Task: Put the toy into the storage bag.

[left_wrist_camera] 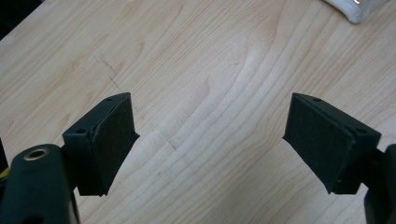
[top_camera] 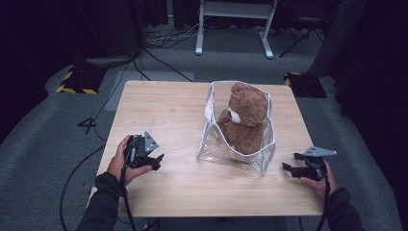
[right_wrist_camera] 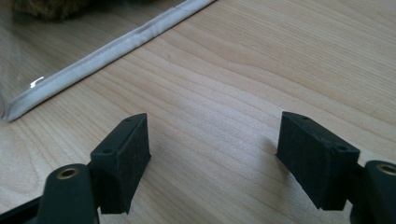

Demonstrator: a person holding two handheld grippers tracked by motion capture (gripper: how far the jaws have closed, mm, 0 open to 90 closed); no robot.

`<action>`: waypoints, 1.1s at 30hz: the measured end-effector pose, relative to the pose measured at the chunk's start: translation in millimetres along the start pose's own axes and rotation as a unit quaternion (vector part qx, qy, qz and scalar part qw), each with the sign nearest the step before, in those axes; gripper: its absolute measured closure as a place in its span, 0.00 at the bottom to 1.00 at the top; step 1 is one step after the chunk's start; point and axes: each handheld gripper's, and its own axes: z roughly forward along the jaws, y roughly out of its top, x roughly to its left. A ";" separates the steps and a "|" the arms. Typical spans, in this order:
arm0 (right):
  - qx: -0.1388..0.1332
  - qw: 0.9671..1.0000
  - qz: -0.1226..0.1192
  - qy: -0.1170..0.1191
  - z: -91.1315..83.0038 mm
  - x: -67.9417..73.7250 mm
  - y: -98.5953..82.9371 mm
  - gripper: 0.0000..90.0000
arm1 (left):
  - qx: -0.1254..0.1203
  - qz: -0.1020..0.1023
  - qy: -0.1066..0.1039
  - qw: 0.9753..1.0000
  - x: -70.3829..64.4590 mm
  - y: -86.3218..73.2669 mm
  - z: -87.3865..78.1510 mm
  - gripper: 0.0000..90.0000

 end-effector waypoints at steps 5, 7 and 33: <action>0.000 1.000 0.000 0.000 0.0 0.0 0.0 0.28 | 0.003 -0.006 0.000 1.000 0.4 -5.4 0.8 0.18; 0.000 1.000 0.000 0.000 0.0 0.1 0.0 0.28 | 0.005 -0.005 0.003 1.000 0.7 -8.1 1.5 0.18; 0.000 1.000 0.000 0.000 0.0 0.0 0.0 0.28 | -0.004 -0.059 0.007 0.998 -0.5 -62.1 -2.0 0.19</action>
